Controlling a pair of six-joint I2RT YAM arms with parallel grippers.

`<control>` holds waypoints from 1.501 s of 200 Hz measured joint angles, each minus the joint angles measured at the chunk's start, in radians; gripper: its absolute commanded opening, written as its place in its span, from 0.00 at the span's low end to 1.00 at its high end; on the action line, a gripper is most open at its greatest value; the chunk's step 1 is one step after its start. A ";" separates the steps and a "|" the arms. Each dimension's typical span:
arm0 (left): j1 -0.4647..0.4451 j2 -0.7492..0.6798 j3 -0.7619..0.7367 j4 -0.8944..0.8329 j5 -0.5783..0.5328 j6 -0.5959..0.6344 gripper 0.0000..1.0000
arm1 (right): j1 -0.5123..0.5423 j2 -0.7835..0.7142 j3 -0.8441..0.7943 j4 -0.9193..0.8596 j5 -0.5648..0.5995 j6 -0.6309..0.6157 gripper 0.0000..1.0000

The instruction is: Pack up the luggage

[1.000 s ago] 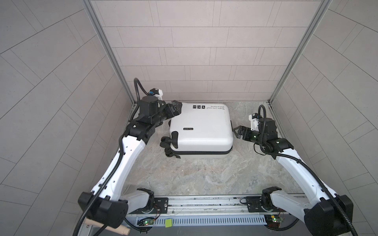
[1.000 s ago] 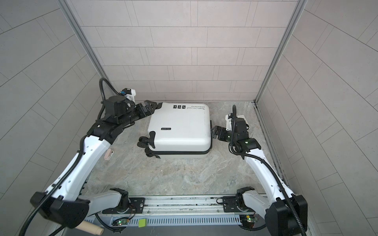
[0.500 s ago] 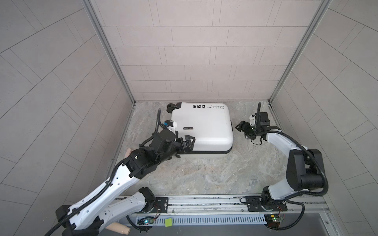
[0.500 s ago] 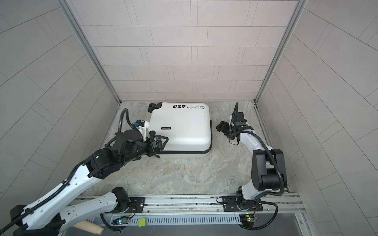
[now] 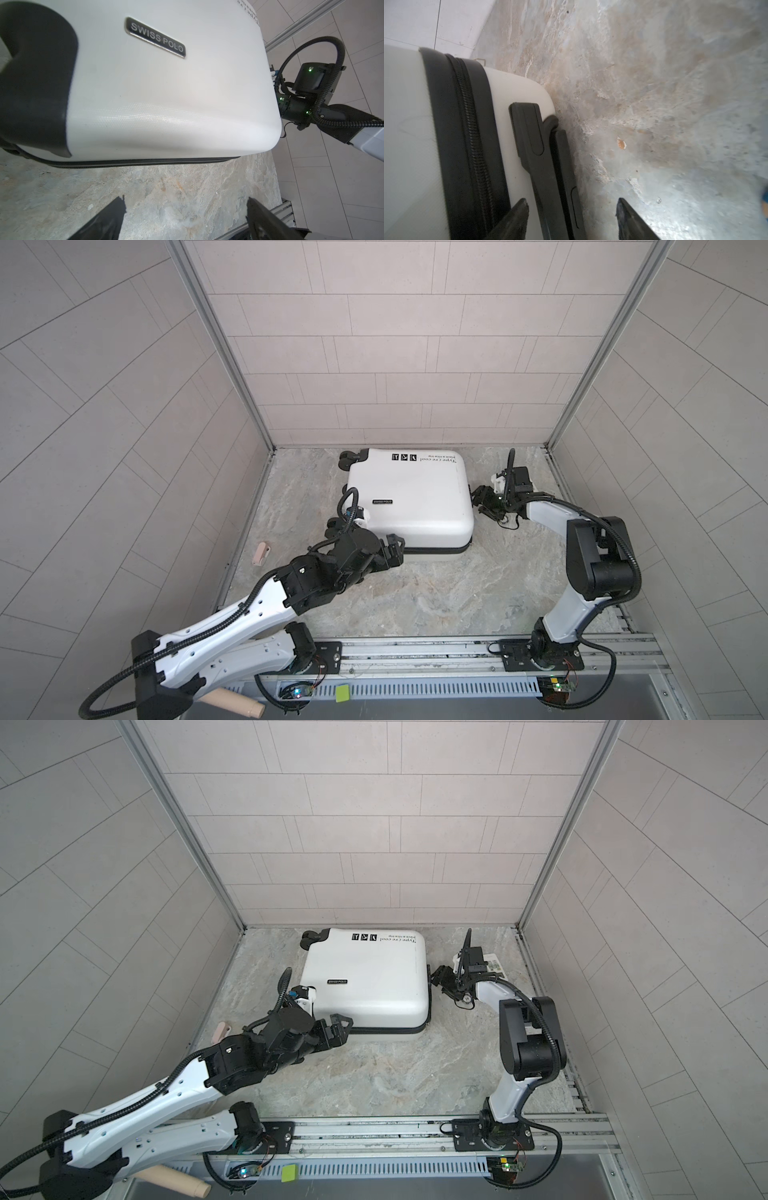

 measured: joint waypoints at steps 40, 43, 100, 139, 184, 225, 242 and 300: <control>0.010 -0.025 -0.035 0.014 -0.066 0.000 1.00 | 0.017 0.039 -0.010 0.055 -0.019 0.023 0.55; 0.013 -0.027 -0.035 0.015 -0.068 0.004 1.00 | 0.018 0.039 -0.012 0.060 -0.021 0.024 0.54; 0.146 -0.008 -0.063 0.091 -0.016 0.018 1.00 | 0.039 0.008 -0.113 0.230 -0.025 0.090 0.31; 0.187 0.051 -0.072 0.137 0.036 0.024 1.00 | 0.074 -0.050 -0.208 0.320 0.024 0.112 0.15; 0.288 0.115 -0.072 0.206 0.100 0.047 1.00 | 0.159 -0.136 -0.307 0.369 0.152 0.165 0.10; 0.383 0.168 -0.051 0.270 0.157 0.078 1.00 | 0.240 -0.227 -0.399 0.389 0.269 0.246 0.08; 0.417 0.200 -0.036 0.290 0.175 0.093 1.00 | 0.288 -0.272 -0.443 0.392 0.326 0.291 0.08; 0.519 0.325 0.031 0.362 0.208 0.142 1.00 | 0.445 -0.379 -0.516 0.281 0.489 0.370 0.73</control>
